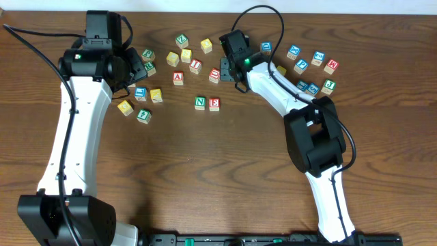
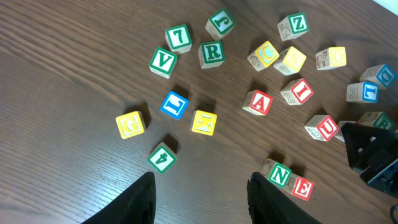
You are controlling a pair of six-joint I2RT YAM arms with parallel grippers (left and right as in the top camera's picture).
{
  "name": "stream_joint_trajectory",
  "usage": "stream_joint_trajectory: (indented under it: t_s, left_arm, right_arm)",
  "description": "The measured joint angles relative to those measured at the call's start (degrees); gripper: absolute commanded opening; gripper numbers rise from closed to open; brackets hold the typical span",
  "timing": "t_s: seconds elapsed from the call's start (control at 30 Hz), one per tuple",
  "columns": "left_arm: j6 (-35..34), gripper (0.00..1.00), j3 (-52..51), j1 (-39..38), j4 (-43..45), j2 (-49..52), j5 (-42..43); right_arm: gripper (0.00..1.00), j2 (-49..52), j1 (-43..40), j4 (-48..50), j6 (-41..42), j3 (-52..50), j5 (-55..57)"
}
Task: Spell out NEURIPS
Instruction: 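Lower the right gripper onto the red U block and grasp it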
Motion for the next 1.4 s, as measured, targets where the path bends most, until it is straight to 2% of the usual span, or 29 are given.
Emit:
stream_joint_trajectory:
  t_s: [0.67,0.9,1.4]
  left_arm:
    - [0.0,0.47,0.0,0.0,-0.02,0.0,0.11]
    - [0.0,0.47,0.0,0.0,-0.02,0.0,0.11]
    - [0.0,0.47,0.0,0.0,-0.02,0.0,0.13]
  right_arm:
    - [0.25,0.0,0.0,0.66,0.42,-0.9,-0.09]
    - [0.24,-0.17,0.0,-1.14,0.42,-0.81,-0.68]
    - [0.25,-2.82,0.0,-20.37,0.39,-0.39,-9.09]
